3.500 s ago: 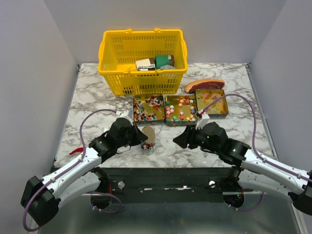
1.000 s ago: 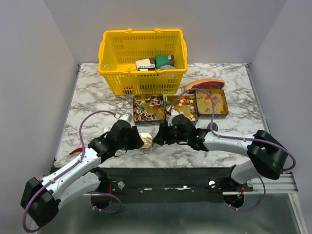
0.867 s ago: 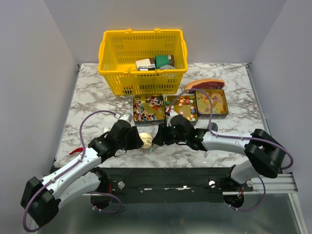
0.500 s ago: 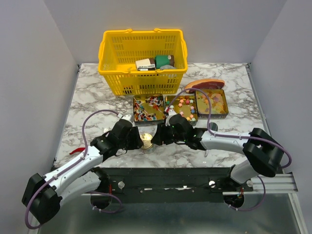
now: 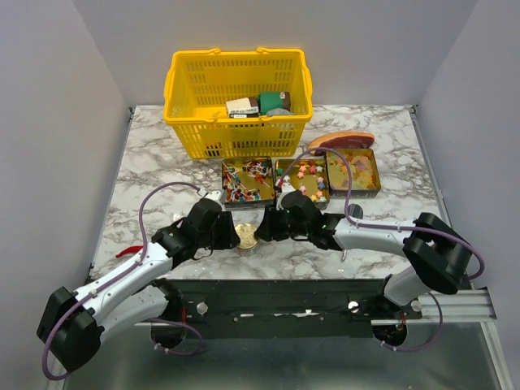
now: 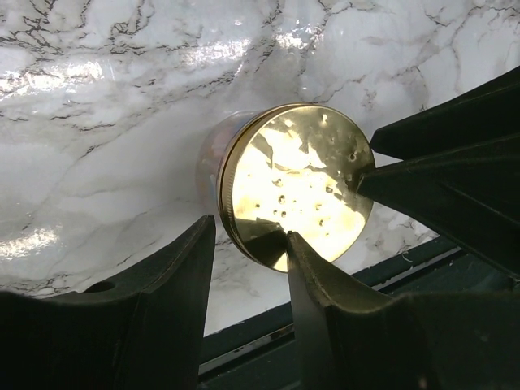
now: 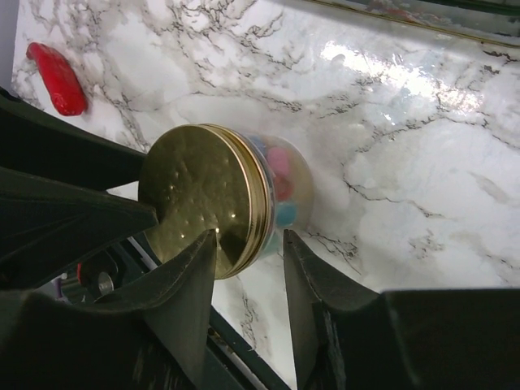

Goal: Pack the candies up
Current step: Close the bottle lid on the packing bottle.

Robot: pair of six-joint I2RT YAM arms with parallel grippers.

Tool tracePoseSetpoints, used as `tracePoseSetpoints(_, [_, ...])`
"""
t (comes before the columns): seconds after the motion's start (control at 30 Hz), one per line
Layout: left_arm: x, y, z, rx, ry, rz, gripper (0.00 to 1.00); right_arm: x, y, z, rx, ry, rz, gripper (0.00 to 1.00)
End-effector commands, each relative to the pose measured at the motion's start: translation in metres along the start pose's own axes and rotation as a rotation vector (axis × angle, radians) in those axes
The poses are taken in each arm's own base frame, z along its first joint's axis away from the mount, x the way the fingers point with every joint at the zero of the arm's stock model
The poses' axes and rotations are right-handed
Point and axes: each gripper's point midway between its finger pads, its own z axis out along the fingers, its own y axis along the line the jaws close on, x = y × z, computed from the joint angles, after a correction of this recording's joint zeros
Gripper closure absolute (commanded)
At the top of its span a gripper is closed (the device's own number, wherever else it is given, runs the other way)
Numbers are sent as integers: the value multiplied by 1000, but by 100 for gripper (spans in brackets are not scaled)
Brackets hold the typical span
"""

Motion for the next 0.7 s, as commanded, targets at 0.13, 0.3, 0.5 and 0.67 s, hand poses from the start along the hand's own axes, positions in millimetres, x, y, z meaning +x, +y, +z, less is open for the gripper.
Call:
tracePoseSetpoints(0.13, [-10,-8,-2,18,-29,15,56,9,-14,7,53,5,9,57])
tracePoseSetpoints(0.3, [-4,-4,-2,8,-16,4,66,10,-11,6,41,12,-1,57])
tracePoseSetpoints(0.5, [-1,3,0,-29,-12,-20,74,8,-7,3,23,9,-30,55])
tracePoseSetpoints(0.67, [5,11,3,-61,-3,-40,75,7,-4,2,9,11,-53,51])
